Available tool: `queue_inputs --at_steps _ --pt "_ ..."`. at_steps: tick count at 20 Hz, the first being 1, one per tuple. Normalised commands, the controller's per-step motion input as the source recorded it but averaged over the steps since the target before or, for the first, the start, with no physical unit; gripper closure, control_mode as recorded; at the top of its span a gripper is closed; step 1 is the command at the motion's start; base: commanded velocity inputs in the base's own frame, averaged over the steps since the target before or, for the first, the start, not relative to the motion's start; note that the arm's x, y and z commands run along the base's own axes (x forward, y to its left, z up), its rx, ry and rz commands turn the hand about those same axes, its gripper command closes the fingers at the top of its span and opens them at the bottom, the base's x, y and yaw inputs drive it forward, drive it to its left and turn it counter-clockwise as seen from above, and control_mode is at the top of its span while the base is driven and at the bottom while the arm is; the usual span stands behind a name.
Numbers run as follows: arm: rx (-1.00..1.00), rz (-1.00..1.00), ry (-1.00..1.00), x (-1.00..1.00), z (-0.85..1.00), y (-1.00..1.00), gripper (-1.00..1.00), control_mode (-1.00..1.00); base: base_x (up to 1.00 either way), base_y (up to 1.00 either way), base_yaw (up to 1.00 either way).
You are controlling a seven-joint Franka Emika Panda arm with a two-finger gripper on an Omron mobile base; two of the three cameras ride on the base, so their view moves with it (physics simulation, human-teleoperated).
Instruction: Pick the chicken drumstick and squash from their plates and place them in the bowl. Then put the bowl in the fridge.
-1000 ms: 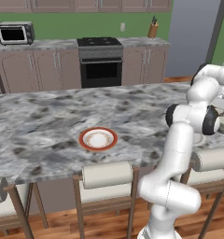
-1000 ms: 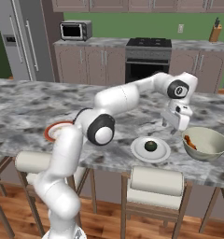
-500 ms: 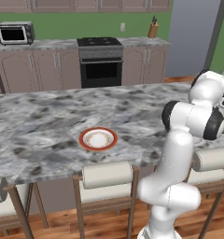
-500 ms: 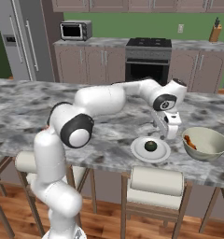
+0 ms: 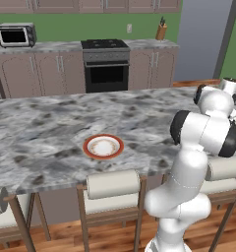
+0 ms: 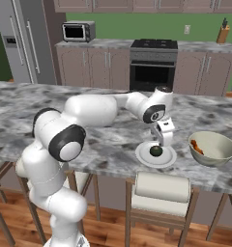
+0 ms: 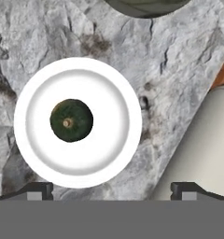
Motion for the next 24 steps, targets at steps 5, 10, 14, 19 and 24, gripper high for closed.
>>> queue_inputs --at_steps 5,10,14,19,24 --pt "0.0 0.14 0.04 0.19 -0.01 0.0 -1.0 -1.0 0.0 0.0 0.0" --pt "0.0 0.12 0.0 0.21 -0.14 0.0 -1.0 -1.0 0.0 0.0 0.0" --pt "0.0 0.07 0.0 0.13 -0.25 0.0 -1.0 -1.0 0.0 0.0 0.0" --pt "0.0 0.03 0.0 0.3 -0.28 0.0 -1.0 -1.0 0.0 0.0 0.0" --pt "-0.03 0.0 0.0 0.4 -0.28 0.0 -1.0 -1.0 0.0 0.0 0.0"
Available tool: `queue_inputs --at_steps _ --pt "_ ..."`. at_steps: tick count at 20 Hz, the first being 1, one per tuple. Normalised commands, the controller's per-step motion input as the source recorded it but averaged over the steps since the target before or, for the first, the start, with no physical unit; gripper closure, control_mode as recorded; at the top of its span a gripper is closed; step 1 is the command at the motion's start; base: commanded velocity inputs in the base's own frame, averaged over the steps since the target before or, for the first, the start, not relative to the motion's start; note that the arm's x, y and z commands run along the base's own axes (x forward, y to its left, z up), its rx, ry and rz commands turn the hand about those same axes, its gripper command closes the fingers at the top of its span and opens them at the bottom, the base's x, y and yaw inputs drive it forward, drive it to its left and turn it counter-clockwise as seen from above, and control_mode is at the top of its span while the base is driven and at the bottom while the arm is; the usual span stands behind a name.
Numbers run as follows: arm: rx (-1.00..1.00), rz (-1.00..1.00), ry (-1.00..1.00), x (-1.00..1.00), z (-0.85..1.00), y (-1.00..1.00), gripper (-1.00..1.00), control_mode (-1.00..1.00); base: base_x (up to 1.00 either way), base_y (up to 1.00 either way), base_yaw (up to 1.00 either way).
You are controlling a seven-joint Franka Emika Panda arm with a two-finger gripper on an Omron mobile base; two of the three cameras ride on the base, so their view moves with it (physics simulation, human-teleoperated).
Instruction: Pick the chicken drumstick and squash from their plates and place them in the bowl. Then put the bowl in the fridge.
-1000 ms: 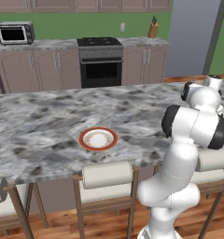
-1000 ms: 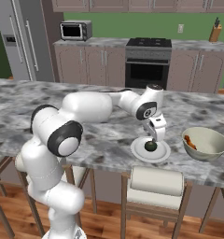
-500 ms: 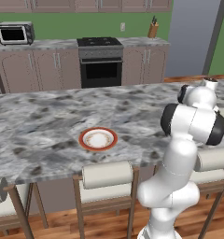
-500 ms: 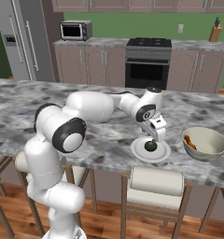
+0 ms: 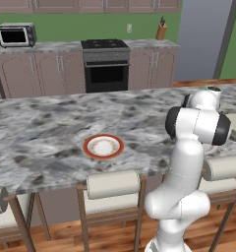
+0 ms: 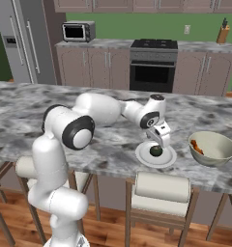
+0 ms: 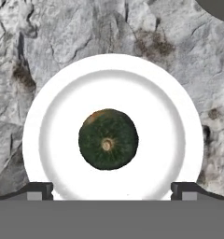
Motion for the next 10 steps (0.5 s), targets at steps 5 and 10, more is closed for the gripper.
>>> queue_inputs --at_steps 5,10 --pt "-0.11 0.0 0.0 0.23 -0.32 -0.03 -1.0 -1.0 0.0 0.0 0.0" --pt "-0.09 0.0 0.0 0.05 -0.28 -0.15 -1.0 -1.0 0.0 0.0 0.0"
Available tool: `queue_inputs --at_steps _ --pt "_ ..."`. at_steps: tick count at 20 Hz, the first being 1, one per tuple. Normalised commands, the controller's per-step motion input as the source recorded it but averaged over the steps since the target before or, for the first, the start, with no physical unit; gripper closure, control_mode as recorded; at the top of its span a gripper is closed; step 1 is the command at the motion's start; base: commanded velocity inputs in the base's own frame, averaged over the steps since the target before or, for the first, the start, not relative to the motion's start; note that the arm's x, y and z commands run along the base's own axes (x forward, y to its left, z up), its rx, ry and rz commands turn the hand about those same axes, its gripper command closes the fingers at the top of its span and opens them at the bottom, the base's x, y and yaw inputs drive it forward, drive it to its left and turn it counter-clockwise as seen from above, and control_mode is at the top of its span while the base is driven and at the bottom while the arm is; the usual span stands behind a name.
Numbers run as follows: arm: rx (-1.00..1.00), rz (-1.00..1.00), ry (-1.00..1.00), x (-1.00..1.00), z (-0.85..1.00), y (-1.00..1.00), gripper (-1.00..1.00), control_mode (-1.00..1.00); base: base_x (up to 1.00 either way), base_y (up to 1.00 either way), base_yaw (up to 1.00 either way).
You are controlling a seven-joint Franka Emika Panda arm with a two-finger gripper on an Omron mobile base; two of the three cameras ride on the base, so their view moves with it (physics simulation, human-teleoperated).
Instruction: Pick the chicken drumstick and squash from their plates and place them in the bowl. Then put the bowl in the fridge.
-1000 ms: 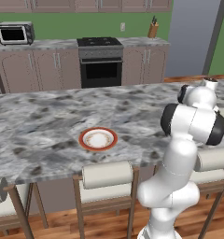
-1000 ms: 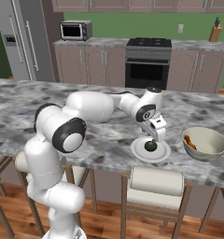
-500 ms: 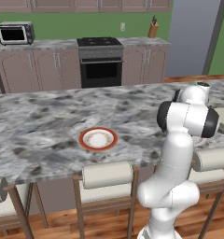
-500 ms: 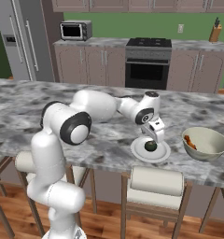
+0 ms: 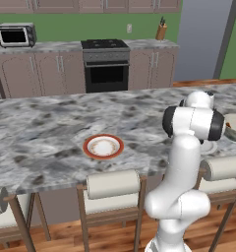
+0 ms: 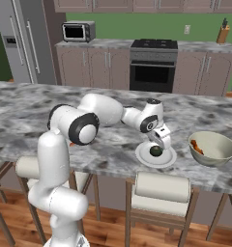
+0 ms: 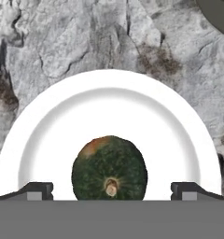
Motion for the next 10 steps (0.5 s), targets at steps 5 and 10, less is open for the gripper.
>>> queue_inputs --at_steps 5,10 --pt "0.0 0.0 0.04 -0.1 -0.1 -0.03 -1.0 -1.0 0.0 0.0 0.0" --pt "0.0 0.0 0.03 -0.1 -0.04 0.0 -1.0 -1.0 0.0 0.0 0.0"
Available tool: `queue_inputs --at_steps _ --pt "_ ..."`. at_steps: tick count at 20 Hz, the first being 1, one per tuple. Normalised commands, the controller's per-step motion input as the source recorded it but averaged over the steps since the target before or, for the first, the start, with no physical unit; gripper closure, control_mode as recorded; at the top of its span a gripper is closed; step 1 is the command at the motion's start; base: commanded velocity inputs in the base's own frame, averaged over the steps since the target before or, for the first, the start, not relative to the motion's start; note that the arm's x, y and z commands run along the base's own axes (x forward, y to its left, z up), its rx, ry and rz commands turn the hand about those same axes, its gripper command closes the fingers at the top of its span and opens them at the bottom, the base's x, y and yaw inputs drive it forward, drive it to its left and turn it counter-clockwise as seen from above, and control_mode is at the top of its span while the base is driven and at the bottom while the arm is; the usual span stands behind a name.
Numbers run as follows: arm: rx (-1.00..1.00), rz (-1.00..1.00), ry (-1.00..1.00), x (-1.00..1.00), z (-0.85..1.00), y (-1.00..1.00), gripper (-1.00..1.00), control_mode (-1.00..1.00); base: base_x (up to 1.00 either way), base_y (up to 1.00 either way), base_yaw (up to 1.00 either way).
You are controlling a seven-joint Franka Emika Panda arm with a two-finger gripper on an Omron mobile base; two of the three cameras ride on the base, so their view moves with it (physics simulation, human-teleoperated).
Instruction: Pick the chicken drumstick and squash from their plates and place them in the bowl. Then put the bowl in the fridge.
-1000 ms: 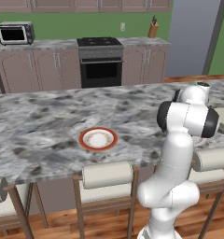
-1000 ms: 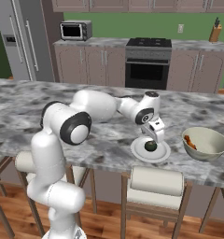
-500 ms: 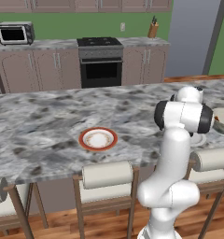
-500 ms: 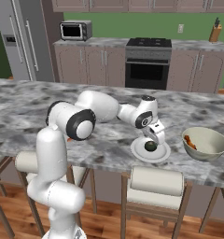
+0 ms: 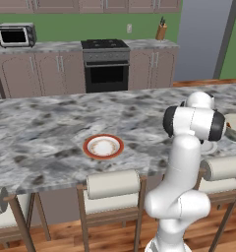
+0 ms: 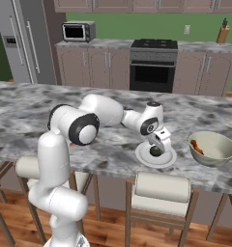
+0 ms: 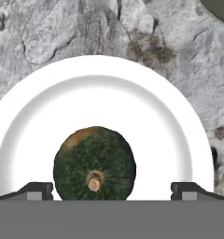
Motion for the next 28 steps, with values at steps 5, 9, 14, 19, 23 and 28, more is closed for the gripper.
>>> queue_inputs --at_steps 5,9,14,19,23,28 --pt "0.0 0.0 0.05 0.0 -0.1 0.0 -1.0 -1.0 0.0 0.0 0.0" --pt "0.01 0.01 0.01 0.07 -0.14 0.04 -1.0 -1.0 0.0 0.0 0.0" --pt "0.01 0.02 0.0 0.16 -0.13 0.01 -1.0 -1.0 0.0 0.0 0.0" --pt "0.01 0.01 0.01 -0.01 -0.2 0.01 -1.0 -1.0 0.0 0.0 0.0" --pt "0.03 0.0 0.01 0.0 -0.24 0.05 -1.0 -1.0 0.0 0.0 0.0" --pt "0.06 0.0 0.0 0.0 -0.23 0.02 1.0 -1.0 0.0 0.0 0.0"
